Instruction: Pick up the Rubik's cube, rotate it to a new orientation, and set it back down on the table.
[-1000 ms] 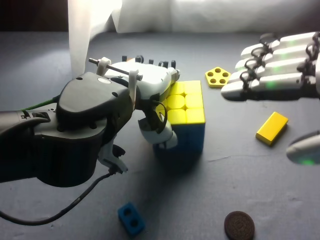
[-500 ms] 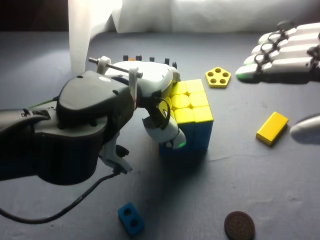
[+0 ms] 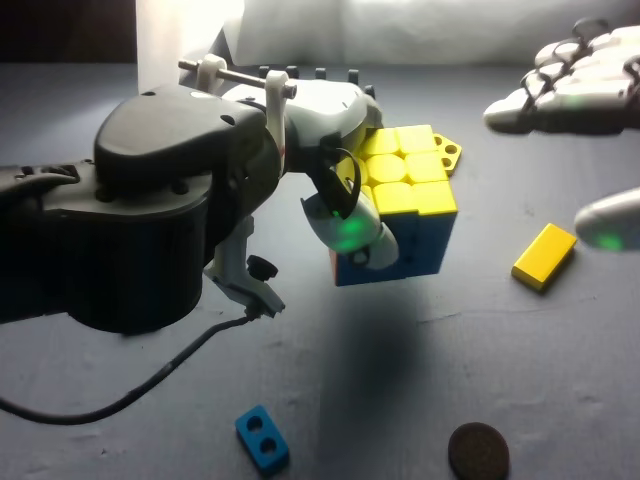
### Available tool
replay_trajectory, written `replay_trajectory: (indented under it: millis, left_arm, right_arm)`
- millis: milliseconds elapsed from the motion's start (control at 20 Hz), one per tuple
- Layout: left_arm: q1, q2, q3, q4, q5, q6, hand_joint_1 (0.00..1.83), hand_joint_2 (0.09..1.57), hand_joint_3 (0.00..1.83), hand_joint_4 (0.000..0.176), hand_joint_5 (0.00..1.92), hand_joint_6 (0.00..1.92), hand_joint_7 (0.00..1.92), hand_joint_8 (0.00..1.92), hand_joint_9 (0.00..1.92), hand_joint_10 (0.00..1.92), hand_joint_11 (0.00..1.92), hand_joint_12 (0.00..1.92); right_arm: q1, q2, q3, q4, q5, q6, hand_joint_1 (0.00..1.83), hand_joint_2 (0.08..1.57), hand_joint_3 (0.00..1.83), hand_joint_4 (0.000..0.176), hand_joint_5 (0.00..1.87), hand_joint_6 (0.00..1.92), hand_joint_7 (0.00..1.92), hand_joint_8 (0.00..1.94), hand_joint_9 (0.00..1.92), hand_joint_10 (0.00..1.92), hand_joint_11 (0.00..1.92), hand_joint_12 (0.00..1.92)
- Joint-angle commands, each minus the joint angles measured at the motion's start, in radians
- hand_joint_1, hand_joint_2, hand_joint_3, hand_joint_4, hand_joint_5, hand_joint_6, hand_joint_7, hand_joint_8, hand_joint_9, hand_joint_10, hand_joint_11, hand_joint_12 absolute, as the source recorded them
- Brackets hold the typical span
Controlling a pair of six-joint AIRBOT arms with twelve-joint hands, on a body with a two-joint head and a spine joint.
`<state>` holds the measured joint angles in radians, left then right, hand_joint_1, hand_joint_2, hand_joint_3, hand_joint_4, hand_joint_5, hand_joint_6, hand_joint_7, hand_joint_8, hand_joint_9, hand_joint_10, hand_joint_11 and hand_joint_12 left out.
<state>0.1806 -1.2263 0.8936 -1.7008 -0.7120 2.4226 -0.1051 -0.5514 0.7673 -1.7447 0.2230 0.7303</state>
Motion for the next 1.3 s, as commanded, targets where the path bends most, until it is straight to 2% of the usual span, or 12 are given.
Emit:
replay_trajectory:
  millis: [0,100,150,200,250,350,550,700,800,900,950,1250]
  left_arm:
    - [-0.018,0.015,-0.009,0.050,-0.006,-0.005,1.08,1.36,0.00,0.000,0.57,1.49,0.55,1.80,0.31,1.74,0.23,1.90]
    - [-0.030,0.029,-0.028,0.045,-0.005,-0.005,1.07,1.30,0.00,0.000,0.63,1.49,0.35,1.72,0.31,1.72,0.22,1.86]
    - [-0.037,0.036,-0.036,0.044,-0.005,-0.005,1.07,1.28,0.00,0.000,0.66,1.45,0.32,1.68,0.33,1.71,0.24,1.84]
    - [-0.043,0.042,-0.042,0.043,-0.005,-0.005,1.08,1.33,0.00,0.000,0.59,1.48,0.52,1.76,0.32,1.73,0.23,1.88]
    - [-0.049,0.045,-0.045,0.042,-0.005,-0.005,1.07,1.30,0.00,0.000,0.64,1.48,0.34,1.70,0.30,1.73,0.22,1.88]
    - [-0.057,0.048,-0.048,0.031,0.005,-0.005,1.06,1.29,0.00,0.000,0.64,1.50,0.27,1.71,0.30,1.73,0.22,1.86]
    - [-0.069,0.049,-0.058,0.018,0.005,-0.005,1.07,1.28,0.00,0.000,0.66,1.47,0.30,1.65,0.30,1.69,0.19,1.87]
    - [-0.074,0.049,-0.061,0.017,0.005,-0.005,1.07,1.34,0.01,0.000,0.56,1.52,0.51,1.76,0.31,1.72,0.23,1.88]
    - [-0.077,0.050,-0.060,0.017,0.005,-0.005,1.07,1.28,0.00,0.000,0.65,1.46,0.29,1.67,0.31,1.70,0.24,1.86]
    - [-0.080,0.050,-0.057,0.017,0.005,-0.005,1.06,1.29,0.00,0.000,0.64,1.49,0.27,1.67,0.29,1.69,0.21,1.84]
    - [-0.081,0.050,-0.055,0.018,0.005,-0.005,1.08,1.34,0.01,0.000,0.57,1.50,0.50,1.77,0.31,1.70,0.23,1.85]
    - [-0.085,0.051,-0.062,0.020,0.005,-0.004,1.07,1.28,0.00,0.000,0.66,1.46,0.27,1.66,0.30,1.70,0.24,1.84]
  right_arm:
    - [0.012,0.007,0.000,0.041,-0.056,0.006,0.00,1.27,0.01,0.000,0.11,0.03,0.19,0.01,0.18,0.01,0.01,0.29]
    - [0.012,0.007,0.000,0.054,-0.081,0.006,0.00,1.26,0.00,0.000,0.16,0.03,0.28,0.02,0.27,0.03,0.00,0.75]
    - [0.013,0.007,0.000,0.057,-0.097,0.007,0.00,1.26,0.00,0.000,0.24,0.05,0.45,0.08,0.46,0.15,0.00,1.26]
    - [0.017,0.004,0.005,0.057,-0.104,0.008,0.02,1.27,0.00,0.000,0.31,0.04,0.67,0.18,0.53,0.80,0.10,1.66]
    - [0.020,0.000,0.011,0.057,-0.109,0.010,0.05,1.26,0.00,0.000,0.33,0.02,0.74,0.35,0.52,1.22,0.18,1.85]
    - [0.021,-0.002,0.018,0.058,-0.115,0.015,0.06,1.26,0.00,0.000,0.28,0.00,0.58,1.35,0.51,1.85,0.50,1.92]
    - [0.022,-0.003,0.021,0.071,-0.097,0.003,0.04,1.26,0.00,0.000,0.20,0.00,0.61,1.67,0.59,1.92,0.54,1.92]
    - [-0.019,-0.002,0.040,0.697,-0.036,-0.575,0.02,1.25,0.00,0.000,0.14,0.00,0.68,1.68,0.67,1.92,0.58,1.92]
    - [-0.054,0.008,0.046,1.065,0.080,-0.956,0.02,1.25,0.00,0.000,0.13,0.00,0.67,1.65,0.67,1.92,0.56,1.92]
    - [-0.064,0.012,0.046,1.086,0.099,-0.981,0.01,1.25,0.00,0.000,0.11,0.00,0.64,1.76,0.70,1.92,0.60,1.92]
    - [-0.070,0.013,0.046,1.086,0.109,-0.988,0.02,1.25,0.00,0.000,0.11,0.00,0.66,1.78,0.74,1.92,0.63,1.92]
    - [-0.165,-0.002,0.006,1.217,0.140,-1.259,0.02,1.24,0.00,0.000,0.14,0.01,0.66,1.77,0.75,1.92,0.58,1.92]
